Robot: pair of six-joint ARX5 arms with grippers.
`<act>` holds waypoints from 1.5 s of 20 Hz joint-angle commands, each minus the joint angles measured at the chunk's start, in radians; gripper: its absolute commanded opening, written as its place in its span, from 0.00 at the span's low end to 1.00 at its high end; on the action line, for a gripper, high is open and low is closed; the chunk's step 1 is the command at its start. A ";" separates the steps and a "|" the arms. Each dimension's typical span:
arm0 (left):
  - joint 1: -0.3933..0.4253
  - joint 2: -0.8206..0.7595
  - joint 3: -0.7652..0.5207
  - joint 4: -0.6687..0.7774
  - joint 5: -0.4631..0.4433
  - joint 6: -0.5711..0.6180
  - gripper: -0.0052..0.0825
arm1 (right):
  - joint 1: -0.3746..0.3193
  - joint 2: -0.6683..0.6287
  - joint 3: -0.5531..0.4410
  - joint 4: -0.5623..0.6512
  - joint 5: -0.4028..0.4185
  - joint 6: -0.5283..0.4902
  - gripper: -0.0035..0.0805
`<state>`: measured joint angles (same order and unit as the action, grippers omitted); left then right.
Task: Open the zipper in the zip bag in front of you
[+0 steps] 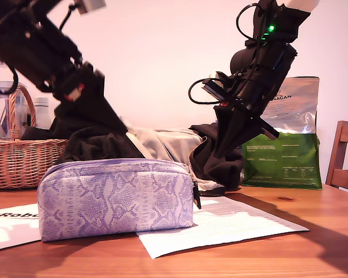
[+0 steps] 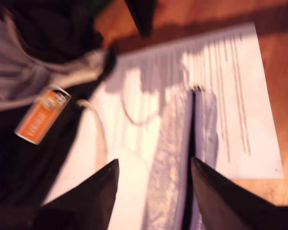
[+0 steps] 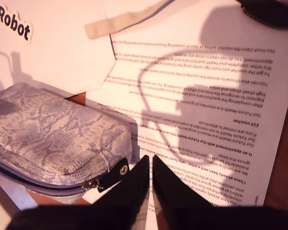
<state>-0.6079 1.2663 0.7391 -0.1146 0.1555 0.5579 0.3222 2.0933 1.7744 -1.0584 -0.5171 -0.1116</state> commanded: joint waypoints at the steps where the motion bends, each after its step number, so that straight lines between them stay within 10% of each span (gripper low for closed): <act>1: -0.003 -0.006 0.002 -0.005 -0.007 -0.009 0.50 | 0.005 -0.010 -0.009 0.012 -0.008 -0.022 0.03; 5: 0.000 -0.025 0.002 0.014 -0.055 -0.012 0.02 | 0.011 -0.026 -0.009 0.114 0.008 -0.047 0.03; 16: 0.227 -0.026 0.002 0.100 0.131 -0.238 0.04 | 0.058 -0.293 -0.091 0.468 0.329 -0.068 0.03; 30: 0.262 -0.287 -0.042 0.061 0.149 -0.378 0.04 | 0.069 -0.933 -0.862 1.052 0.470 -0.017 0.03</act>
<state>-0.3489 0.9985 0.7303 -0.0547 0.3046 0.1856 0.3824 1.1919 0.9562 -0.0311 -0.0563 -0.1318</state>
